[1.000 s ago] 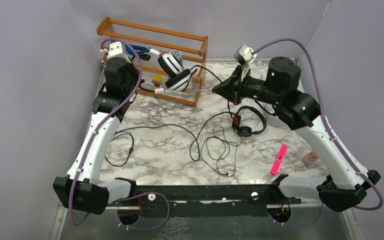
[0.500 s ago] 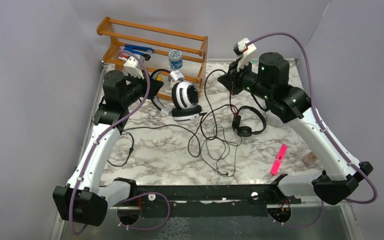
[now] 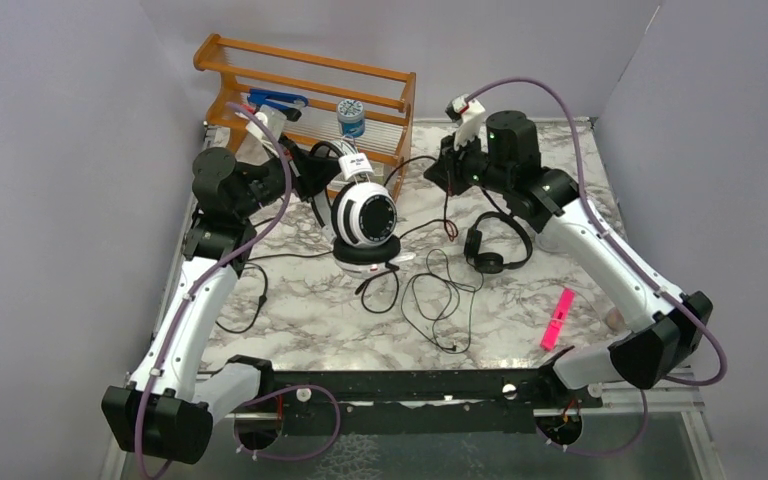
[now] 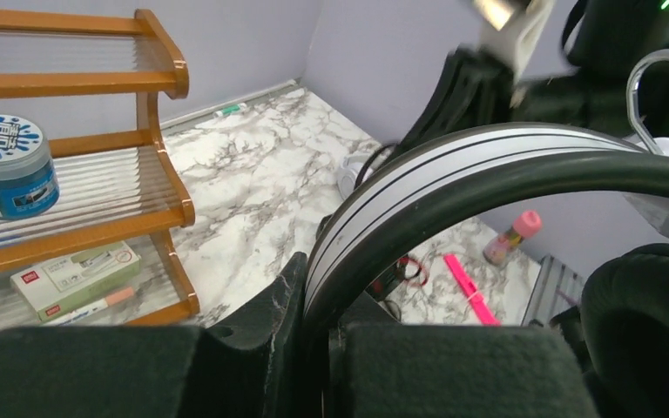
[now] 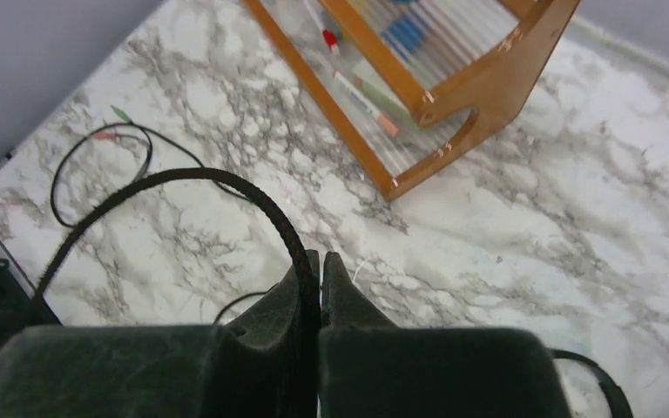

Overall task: Wrap the headphones
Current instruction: Wrap the headphones cable around the headphones.

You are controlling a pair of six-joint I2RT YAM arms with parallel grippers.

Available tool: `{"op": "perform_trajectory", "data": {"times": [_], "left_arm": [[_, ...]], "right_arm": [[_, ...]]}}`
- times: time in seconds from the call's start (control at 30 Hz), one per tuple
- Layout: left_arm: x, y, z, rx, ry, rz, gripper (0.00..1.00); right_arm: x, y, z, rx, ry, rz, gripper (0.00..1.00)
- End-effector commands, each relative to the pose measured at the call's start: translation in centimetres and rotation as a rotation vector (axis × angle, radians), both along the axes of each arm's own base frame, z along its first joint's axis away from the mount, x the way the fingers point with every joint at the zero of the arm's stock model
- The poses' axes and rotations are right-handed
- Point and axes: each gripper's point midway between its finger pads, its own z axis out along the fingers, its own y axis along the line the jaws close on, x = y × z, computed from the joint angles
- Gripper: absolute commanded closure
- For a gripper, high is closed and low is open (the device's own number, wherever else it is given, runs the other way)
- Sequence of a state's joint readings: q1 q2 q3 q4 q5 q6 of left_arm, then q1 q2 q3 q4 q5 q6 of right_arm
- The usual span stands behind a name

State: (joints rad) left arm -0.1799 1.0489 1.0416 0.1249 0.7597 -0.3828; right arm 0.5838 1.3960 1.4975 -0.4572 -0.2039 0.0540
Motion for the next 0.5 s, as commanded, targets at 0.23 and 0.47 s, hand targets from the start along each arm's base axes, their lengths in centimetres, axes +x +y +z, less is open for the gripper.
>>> {"op": "perform_trajectory", "data": {"times": [0.23,0.47], "left_arm": [[-1.6,-1.5,6.5,-0.183,0.028,-0.119,1.0],[-1.7,-4.2,0.9,-0.021,0.064,-0.111,1.0]], "right_arm": [[-0.5,5.0,-3.2,0.137,0.174,0.204,0.99],[0.4,5.7,1.6,0.18,0.161,0.212,0.99]]}}
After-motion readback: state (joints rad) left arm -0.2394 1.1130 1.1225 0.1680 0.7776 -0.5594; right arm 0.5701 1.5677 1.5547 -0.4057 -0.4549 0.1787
